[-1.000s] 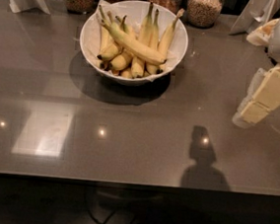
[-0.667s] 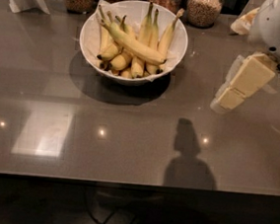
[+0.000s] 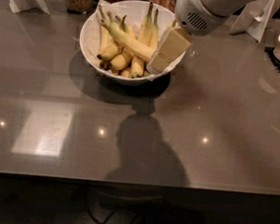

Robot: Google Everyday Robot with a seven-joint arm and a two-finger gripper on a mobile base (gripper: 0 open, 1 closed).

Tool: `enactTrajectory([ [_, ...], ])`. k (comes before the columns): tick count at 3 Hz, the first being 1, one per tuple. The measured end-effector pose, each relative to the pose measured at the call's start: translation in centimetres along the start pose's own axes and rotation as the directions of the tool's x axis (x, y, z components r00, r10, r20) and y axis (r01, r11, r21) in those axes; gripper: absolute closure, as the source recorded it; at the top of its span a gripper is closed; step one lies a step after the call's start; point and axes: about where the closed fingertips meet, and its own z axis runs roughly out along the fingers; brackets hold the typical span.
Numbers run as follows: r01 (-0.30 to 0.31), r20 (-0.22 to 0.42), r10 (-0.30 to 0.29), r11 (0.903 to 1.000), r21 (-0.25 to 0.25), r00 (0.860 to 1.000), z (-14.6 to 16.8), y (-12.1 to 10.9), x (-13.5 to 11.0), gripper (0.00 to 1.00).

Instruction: Pick banana from white bowl

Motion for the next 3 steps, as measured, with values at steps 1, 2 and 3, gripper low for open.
enactTrajectory([
  [1, 0.000, 0.000, 0.000, 1.0000, 0.000, 1.000, 0.0, 0.0, 0.0, 0.00],
  [2, 0.013, 0.034, -0.014, 0.9994, 0.031, 0.999, 1.1, -0.2, -1.4, 0.00],
  [3, 0.024, 0.082, -0.028, 0.9985, 0.049, 0.996, 2.9, -0.3, -3.6, 0.00],
])
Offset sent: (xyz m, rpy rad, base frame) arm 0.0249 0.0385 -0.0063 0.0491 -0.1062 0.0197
